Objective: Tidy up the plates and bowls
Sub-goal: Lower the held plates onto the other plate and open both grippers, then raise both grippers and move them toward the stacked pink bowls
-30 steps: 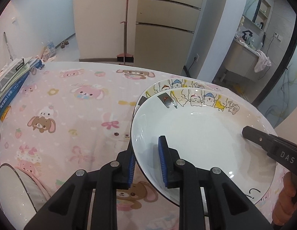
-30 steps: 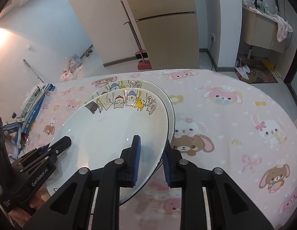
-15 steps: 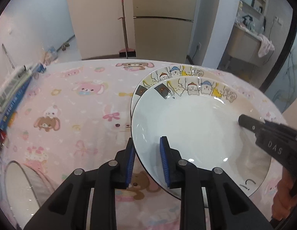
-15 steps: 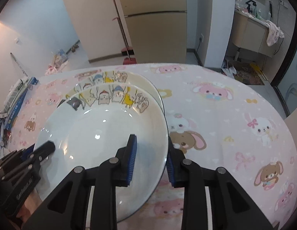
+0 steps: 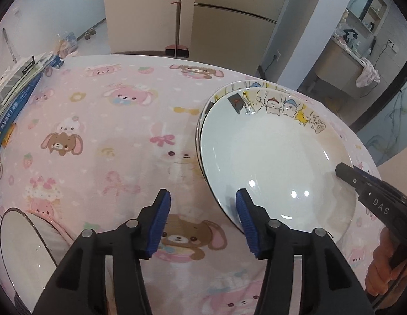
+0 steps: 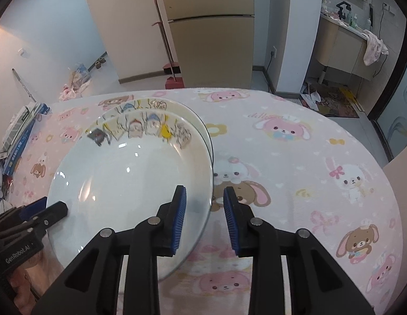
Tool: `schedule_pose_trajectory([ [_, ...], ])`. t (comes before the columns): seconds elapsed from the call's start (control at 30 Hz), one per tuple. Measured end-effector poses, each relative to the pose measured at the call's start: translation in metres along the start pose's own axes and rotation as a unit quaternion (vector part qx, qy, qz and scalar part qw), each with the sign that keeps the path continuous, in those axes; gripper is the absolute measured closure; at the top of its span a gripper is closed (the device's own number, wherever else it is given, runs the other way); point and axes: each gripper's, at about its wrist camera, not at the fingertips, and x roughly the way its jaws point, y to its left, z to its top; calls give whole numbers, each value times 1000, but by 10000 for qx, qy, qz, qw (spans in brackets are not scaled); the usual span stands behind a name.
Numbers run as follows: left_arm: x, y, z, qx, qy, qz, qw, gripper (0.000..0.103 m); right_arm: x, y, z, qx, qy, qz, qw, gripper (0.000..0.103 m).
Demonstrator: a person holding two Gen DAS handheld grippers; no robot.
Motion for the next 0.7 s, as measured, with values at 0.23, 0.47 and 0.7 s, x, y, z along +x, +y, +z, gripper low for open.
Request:
schedule_pose_trajectory([
  [0.23, -9, -8, -1, 137, -196, 11, 9997, 40, -6, -4, 0, 99, -54, 98, 9999, 69],
  [0.47, -37, -9, 2, 159, -566, -192, 9981, 31, -24, -10, 5, 143, -279, 134, 9994, 64],
  [0.7, -103, -8, 6, 320, -1417, -60, 9894, 31, -60, -7, 7, 96, -747, 115, 9971, 62],
])
